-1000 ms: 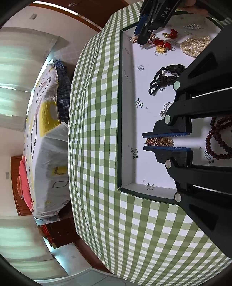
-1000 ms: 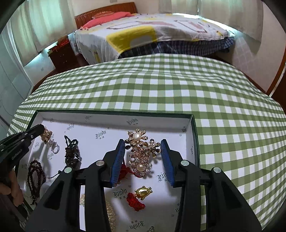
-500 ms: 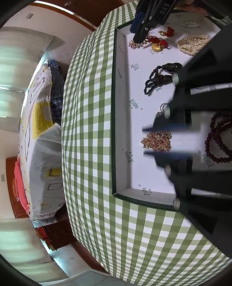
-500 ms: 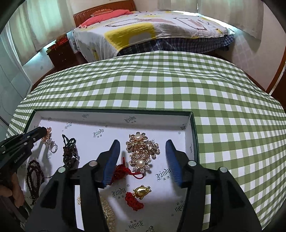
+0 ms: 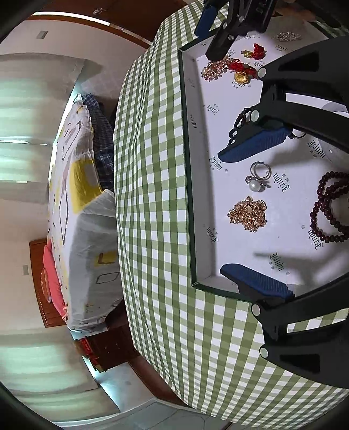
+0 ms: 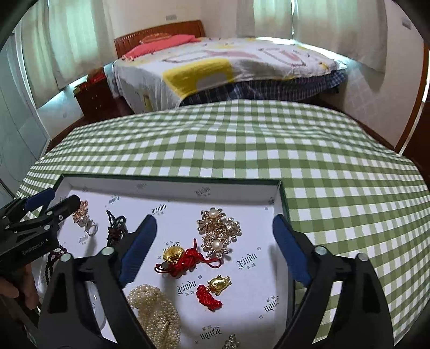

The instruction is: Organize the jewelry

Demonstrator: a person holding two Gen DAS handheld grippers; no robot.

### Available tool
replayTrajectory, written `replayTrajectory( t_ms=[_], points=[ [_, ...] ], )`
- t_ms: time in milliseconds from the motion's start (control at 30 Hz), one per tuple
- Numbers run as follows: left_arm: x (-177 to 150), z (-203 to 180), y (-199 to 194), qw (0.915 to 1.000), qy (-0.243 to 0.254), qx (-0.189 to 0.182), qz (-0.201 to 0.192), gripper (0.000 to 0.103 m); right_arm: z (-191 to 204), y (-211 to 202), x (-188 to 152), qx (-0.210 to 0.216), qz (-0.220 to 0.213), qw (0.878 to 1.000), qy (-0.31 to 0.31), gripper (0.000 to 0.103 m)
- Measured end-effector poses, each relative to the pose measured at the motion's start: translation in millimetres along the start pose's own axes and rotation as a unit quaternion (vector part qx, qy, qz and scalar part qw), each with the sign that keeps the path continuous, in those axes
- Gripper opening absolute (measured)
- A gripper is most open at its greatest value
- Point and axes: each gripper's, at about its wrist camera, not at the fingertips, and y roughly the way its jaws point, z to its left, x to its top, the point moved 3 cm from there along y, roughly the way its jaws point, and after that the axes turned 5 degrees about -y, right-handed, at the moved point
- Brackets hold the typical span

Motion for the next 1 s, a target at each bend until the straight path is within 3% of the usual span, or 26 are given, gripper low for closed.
replayTrajectory(
  t_ms=[400,1000],
  points=[
    [-5,-1,-22,0.9996,0.004,0.007,-0.026,0.080,6,-24,-19,-0.020,-0.024,1.000,0.002,0.090],
    [-51,-15,-74,0.9989,0.012,0.009,-0.044,0.084,20,-63,-62,-0.025,-0.042,0.999,0.008,0.091]
  ],
)
